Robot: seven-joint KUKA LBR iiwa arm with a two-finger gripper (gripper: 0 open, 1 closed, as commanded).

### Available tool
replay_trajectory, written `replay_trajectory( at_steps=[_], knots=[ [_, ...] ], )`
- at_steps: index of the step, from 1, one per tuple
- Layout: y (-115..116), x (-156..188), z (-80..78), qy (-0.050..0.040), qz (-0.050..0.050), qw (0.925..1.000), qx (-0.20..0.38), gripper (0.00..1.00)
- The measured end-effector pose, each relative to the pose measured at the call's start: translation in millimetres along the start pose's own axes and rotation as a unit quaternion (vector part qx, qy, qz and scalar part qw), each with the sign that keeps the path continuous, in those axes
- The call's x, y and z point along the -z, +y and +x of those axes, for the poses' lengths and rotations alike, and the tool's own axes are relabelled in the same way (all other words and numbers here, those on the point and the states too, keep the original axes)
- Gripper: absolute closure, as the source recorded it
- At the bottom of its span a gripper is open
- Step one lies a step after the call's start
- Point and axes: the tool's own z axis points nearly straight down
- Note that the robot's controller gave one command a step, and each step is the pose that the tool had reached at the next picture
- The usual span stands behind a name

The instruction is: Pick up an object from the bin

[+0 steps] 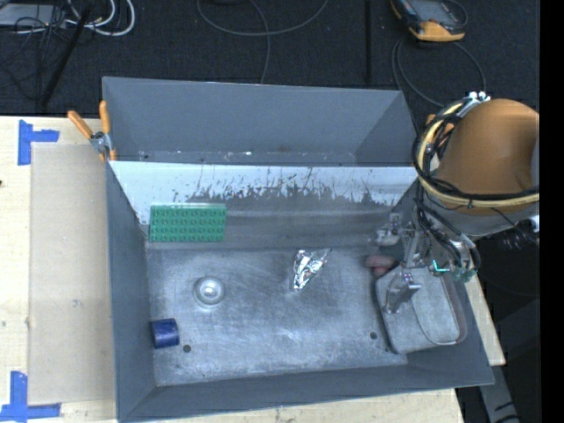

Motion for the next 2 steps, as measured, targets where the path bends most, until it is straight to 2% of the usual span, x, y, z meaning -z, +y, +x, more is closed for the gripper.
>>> replay_trajectory(
  at_steps=[1,2],
  knots=[
    [45,-95,-49.1,-0.0016,-0.001,0.9975,-0.071,0.0],
    [73,-138,-89.7,-0.005,0.001,0.9998,0.021,0.0]
  ],
)
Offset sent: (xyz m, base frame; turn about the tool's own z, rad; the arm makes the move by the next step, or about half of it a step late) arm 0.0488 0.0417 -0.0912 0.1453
